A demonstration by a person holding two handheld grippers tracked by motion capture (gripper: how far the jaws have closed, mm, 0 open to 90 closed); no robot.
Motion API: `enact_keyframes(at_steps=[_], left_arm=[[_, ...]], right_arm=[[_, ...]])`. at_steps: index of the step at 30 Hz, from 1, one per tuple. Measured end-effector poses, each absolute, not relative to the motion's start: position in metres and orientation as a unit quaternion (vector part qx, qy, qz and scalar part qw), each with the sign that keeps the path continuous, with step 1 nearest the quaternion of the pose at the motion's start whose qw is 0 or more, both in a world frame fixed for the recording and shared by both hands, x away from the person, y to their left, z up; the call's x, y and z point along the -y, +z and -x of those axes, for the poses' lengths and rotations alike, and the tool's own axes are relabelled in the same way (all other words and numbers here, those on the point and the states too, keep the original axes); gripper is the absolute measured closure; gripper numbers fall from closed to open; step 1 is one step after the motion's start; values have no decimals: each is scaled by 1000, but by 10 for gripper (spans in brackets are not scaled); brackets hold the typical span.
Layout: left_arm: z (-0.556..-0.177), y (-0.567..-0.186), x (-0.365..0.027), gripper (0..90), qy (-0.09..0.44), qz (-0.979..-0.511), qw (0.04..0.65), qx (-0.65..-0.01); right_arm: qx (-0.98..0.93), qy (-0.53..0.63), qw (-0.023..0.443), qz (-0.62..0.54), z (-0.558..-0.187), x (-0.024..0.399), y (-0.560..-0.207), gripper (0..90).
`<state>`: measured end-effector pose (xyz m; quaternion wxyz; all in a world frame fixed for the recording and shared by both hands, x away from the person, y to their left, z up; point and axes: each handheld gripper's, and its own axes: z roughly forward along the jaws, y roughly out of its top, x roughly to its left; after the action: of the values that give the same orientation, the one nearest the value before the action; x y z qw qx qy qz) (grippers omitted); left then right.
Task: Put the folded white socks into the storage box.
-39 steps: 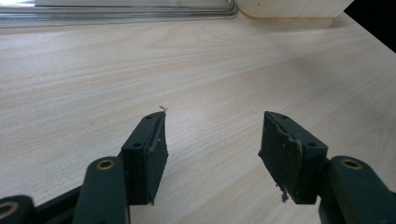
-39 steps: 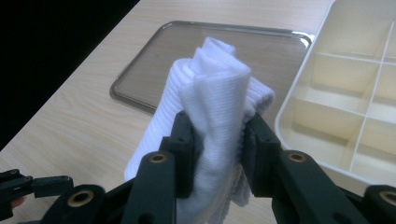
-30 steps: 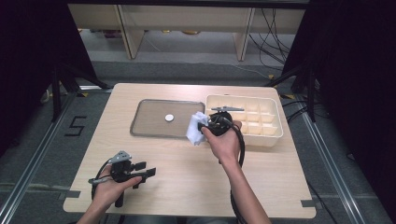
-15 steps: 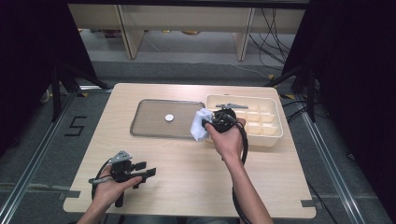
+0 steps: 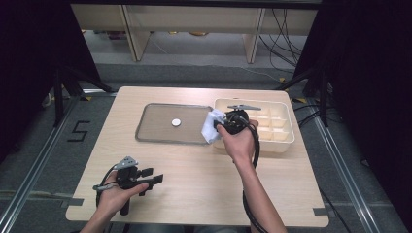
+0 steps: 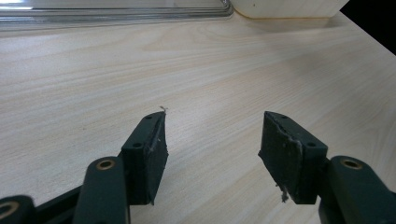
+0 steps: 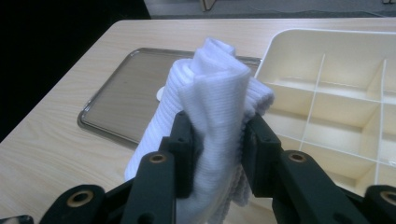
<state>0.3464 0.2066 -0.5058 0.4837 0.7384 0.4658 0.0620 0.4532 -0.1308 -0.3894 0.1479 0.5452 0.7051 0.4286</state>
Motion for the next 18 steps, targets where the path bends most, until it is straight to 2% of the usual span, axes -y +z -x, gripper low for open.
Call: enact_keyframes(at_steps=[6, 18], left_arm=[[-347, -504, -209, 401, 65, -736, 485, -467], [-347, -505, -208, 401, 64, -734, 487, -469]], right_arm=[[-704, 417, 163, -552, -458, 135, -389, 687], [-687, 408, 162, -578, -468, 140, -393, 686]])
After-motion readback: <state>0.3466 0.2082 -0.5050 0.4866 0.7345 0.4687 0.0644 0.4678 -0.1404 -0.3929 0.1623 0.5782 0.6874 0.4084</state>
